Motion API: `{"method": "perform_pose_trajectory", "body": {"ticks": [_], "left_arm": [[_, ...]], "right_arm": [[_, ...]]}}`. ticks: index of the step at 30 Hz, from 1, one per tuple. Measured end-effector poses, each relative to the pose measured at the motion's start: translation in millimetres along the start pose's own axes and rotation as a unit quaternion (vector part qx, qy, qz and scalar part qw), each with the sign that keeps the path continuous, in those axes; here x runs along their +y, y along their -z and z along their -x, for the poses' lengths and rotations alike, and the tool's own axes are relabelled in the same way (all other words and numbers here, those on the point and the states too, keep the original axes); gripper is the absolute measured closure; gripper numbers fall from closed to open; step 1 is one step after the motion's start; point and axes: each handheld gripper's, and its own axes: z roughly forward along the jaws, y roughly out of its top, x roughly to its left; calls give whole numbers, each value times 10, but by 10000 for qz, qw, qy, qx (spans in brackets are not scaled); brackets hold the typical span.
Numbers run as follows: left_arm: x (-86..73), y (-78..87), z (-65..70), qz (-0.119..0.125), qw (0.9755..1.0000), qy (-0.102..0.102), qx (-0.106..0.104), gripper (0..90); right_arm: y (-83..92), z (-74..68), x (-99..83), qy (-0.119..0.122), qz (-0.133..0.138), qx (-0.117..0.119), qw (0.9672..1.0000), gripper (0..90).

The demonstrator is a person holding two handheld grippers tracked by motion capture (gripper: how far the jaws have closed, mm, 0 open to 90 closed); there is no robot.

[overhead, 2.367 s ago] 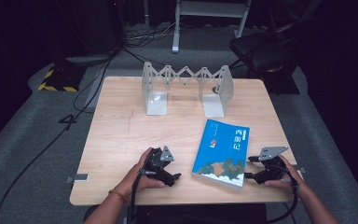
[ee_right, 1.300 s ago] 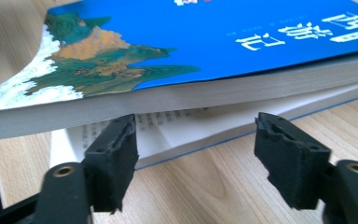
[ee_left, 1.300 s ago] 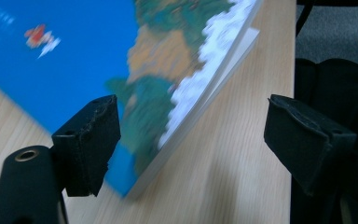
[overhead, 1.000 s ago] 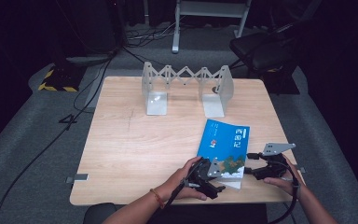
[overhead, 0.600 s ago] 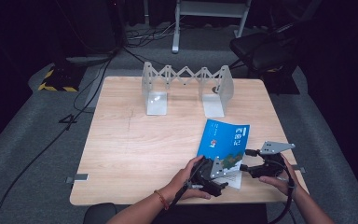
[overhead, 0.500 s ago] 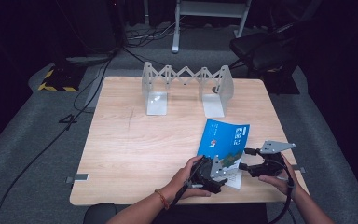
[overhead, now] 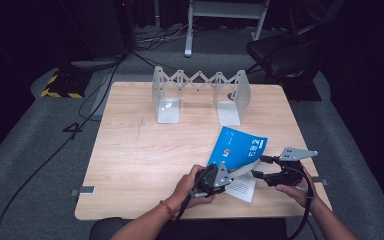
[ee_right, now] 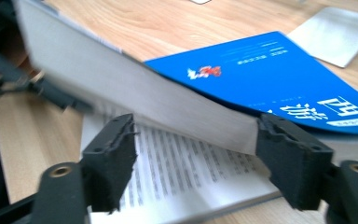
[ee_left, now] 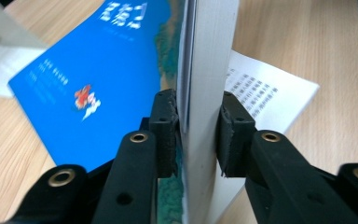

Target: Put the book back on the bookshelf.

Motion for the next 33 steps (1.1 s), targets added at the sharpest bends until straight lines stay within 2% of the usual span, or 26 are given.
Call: {"method": "perform_pose_trajectory", "body": {"ticks": [1,2,3,4,5,8,10,11,13,14,15,16,20,22,26,28,31,33], "left_arm": [[0,0,0,0,10000,0,0,729],[-53,55,-85,-10,9999,69,-108,729],[-53,55,-85,-10,9999,69,-108,728],[-117,120,-166,8,9997,149,-196,727],[-117,120,-166,8,9997,149,-196,725],[-236,238,-317,22,9990,259,-357,711],[-253,257,-335,2,9989,283,-373,705],[-295,292,-390,10,9987,252,-446,704],[-316,307,-417,18,9984,283,-483,697],[-337,324,-441,6,9983,282,-501,694],[-350,335,-456,1,9983,281,-506,694],[-377,364,-489,-8,9981,297,-534,689],[-410,400,-530,-7,9980,330,-532,682],[-427,425,-553,-26,9981,324,-530,677],[-475,481,-614,-54,9979,345,-551,668],[-501,510,-642,-65,9978,362,-556,663],[-526,541,-679,3,9974,423,-578,661],[-537,554,-703,16,9973,452,-583,661]], "right_arm": [[0,0,0,0,0,0,10000,300],[-16,-31,-2,175,-40,-14,9998,298],[-16,-38,-1,236,-44,-25,9997,299],[-5,-47,4,290,-9,6,9996,302],[10,-52,14,319,38,47,9995,307],[52,-53,74,463,175,59,9988,308],[51,-57,104,541,193,97,9983,308],[6,-78,145,799,118,147,9966,304],[-20,-89,157,894,88,155,9958,303],[-121,-105,195,1163,13,167,9931,294],[-121,-105,195,1163,13,167,9931,294],[-206,-102,235,1252,21,156,9920,278],[-314,-83,263,1288,-14,377,9910,270],[-403,-80,251,1409,-141,452,9889,270],[-538,-54,198,1592,-367,371,9859,315],[-589,-27,178,1829,-470,120,9819,366],[-611,45,161,1668,-352,197,9852,370],[-614,52,148,1817,-259,211,9828,446]]}}
